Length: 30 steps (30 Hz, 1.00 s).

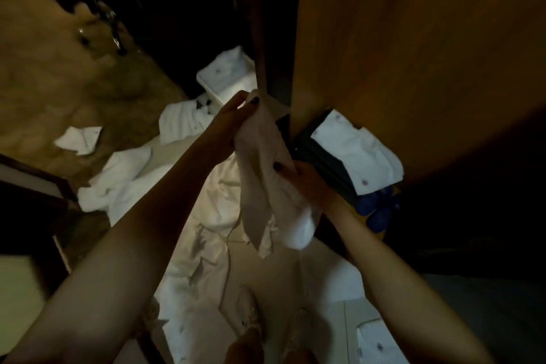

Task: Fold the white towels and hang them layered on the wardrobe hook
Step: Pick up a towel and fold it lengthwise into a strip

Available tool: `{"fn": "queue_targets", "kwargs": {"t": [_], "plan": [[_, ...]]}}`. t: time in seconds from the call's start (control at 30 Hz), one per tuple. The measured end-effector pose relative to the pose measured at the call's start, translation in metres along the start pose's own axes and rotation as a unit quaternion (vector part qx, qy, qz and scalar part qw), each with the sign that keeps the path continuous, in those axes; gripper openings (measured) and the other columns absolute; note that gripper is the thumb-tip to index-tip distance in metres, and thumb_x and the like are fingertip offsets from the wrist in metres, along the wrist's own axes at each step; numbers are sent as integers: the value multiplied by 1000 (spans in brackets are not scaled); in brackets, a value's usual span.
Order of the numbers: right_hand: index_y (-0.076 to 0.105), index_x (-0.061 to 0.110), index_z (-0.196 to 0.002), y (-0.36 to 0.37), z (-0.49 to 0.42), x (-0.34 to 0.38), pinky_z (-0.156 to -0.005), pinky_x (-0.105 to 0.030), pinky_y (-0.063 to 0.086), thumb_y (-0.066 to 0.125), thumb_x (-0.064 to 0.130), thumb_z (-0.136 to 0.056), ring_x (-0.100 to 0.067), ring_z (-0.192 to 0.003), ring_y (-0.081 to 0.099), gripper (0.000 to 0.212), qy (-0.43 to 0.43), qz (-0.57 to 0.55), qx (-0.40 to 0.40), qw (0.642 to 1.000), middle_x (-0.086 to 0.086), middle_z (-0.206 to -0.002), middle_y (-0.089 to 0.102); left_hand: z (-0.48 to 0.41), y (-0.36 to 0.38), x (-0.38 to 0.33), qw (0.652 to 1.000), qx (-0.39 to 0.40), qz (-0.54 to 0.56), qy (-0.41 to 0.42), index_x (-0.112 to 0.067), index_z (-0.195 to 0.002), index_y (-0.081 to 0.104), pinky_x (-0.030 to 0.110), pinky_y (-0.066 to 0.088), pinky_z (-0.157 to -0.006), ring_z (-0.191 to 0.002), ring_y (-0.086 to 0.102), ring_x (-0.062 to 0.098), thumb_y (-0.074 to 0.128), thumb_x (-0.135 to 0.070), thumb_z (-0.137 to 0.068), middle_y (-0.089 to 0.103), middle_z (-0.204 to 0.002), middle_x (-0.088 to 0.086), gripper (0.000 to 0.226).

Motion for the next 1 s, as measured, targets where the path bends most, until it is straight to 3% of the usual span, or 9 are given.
{"fn": "queue_targets", "kwargs": {"t": [0.13, 0.33, 0.4, 0.5, 0.57, 0.67, 0.8, 0.87, 1.0], "plan": [[59, 28, -72, -35, 41, 50, -58, -11, 39, 63, 31, -96, 8, -60, 55, 24, -70, 0, -134, 989, 15, -68, 57, 25, 26, -58, 998, 32, -25, 38, -12, -104, 54, 26, 51, -71, -82, 62, 14, 43, -16, -104, 62, -89, 4, 12], [56, 11, -65, -73, 114, 104, -57, -24, 32, 61, 38, -96, -8, -57, 44, 41, -137, -3, -81, 987, 4, -63, 47, 68, 61, -107, 992, 86, 85, 45, -12, -91, 55, 23, 55, -66, -77, 69, 9, 40, -5, -102, 71, -79, -1, 20], [55, 19, -63, -91, 129, 113, -58, -29, 34, 56, 46, -96, -11, -57, 45, 43, -125, 8, -85, 988, 7, -63, 49, 79, 82, -122, 984, 122, 114, 58, -14, -86, 59, 26, 56, -69, -81, 68, 14, 44, -4, -98, 70, -84, 2, 21], [65, 32, -116, -121, 143, 117, -72, -16, 48, 41, 69, -90, 1, -85, 63, 51, -72, -24, -95, 993, 21, -103, 66, 92, 114, -139, 969, 186, 144, 71, -17, -75, 66, 32, 55, -79, -87, 66, 18, 51, -8, -89, 66, -92, 7, 22], [35, 33, -149, -143, 147, 125, -96, -24, 41, 39, 80, -78, -5, -122, 50, 85, -41, -19, -119, 992, 11, -142, 48, 99, 129, -147, 955, 231, 171, 67, -16, -75, 64, 29, 55, -74, -83, 66, 16, 49, -8, -89, 66, -86, 4, 22], [12, 35, -156, -166, 152, 153, -117, -45, 29, 39, 82, -74, -22, -143, 33, 98, -50, -71, -141, 986, 0, -160, 27, 104, 138, -161, 931, 296, 203, 58, -15, -78, 61, 29, 50, -77, -82, 64, 15, 56, -11, -87, 64, -82, 2, 11], [3, 36, -156, -173, 149, 181, -120, -54, 18, 39, 84, -69, -23, -146, 27, 105, -72, -129, -160, 976, -5, -162, 22, 103, 142, -188, 917, 341, 193, 71, -17, -71, 63, 30, 44, -78, -79, 63, 14, 68, -15, -76, 61, -78, 0, 7], [7, 37, -155, -171, 144, 184, -117, -55, 23, 36, 82, -73, -27, -143, 34, 98, -76, -169, -141, 973, -8, -160, 28, 98, 139, -197, 916, 345, 194, 74, -16, -70, 61, 32, 40, -78, -78, 61, 15, 69, -15, -73, 59, -77, 2, 8], [47, 22, -140, -163, 144, 170, -100, -45, 44, 31, 69, -92, -35, -118, 59, 69, -61, -229, -79, 968, -17, -124, 65, 89, 131, -207, 914, 353, 186, 71, -11, -78, 56, 34, 42, -81, -82, 59, 19, 87, -19, -62, 58, -81, 6, 36]]}}
Point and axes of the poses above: each hand's wrist, its own z-axis away from the middle knuckle, its own y-axis out of the palm, x = y × z, the point moved 4 cm from there along -z, towards the middle knuckle
